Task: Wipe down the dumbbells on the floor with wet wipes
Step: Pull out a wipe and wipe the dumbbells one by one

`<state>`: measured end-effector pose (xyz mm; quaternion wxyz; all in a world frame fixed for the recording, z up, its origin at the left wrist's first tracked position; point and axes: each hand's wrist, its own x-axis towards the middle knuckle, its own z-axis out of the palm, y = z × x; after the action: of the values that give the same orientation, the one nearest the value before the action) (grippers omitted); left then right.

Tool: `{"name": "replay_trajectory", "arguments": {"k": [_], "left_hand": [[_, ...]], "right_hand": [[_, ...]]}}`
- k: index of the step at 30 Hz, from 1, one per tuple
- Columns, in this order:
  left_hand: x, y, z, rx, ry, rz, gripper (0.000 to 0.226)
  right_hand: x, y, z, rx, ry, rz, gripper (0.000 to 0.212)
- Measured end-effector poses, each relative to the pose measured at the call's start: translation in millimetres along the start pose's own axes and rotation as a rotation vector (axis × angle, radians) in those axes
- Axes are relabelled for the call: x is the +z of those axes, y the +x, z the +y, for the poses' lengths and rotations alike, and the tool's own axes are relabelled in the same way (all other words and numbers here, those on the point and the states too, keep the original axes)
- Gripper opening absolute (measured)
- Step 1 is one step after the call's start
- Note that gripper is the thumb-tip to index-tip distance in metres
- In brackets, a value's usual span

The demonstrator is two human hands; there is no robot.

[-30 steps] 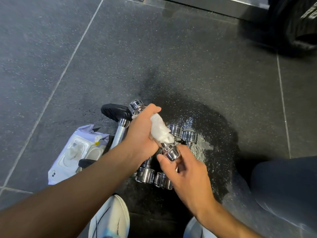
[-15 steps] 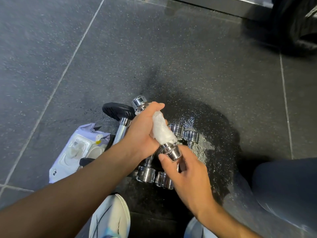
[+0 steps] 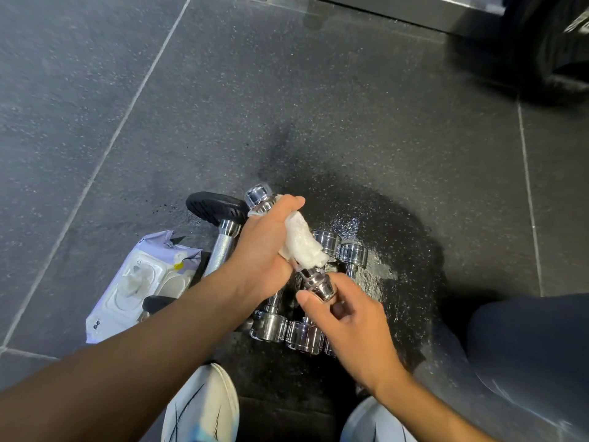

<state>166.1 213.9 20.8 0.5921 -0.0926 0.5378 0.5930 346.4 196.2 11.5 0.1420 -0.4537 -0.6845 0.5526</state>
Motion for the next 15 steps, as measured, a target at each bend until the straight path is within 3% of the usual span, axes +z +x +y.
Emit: {"name": "replay_trajectory", "arguments": {"k": [2,4,7,10,12,15], "left_hand": [[1,-1,-2,-0.004,0.028,0.054,0.031],[1,0,-2,0.02,0.065,0.102,0.048],[0,-1,1,0.087,0.071,0.088,0.041],[2,-7,7,0.119,-0.015,0.004,0.045],[4,-10,16,0.186,0.001,-0.087,0.036],[9,-14,36,0.237,-0.01,-0.174,0.028]], "right_hand": [[4,-4,1,-0.058,-0.16,0.121,0.033],[11,-7,1,-0.041,-0.136,0.13,0.033],[12,-7,-1,0.066,0.209,0.036,0.034],[-1,-4,2,0.12,0.369,-0.105,0.039],[-10,-4,3,0.189,0.52,-0.208,0.036],[-18,-5,1,0.309,0.86,-0.419,0.066]]}}
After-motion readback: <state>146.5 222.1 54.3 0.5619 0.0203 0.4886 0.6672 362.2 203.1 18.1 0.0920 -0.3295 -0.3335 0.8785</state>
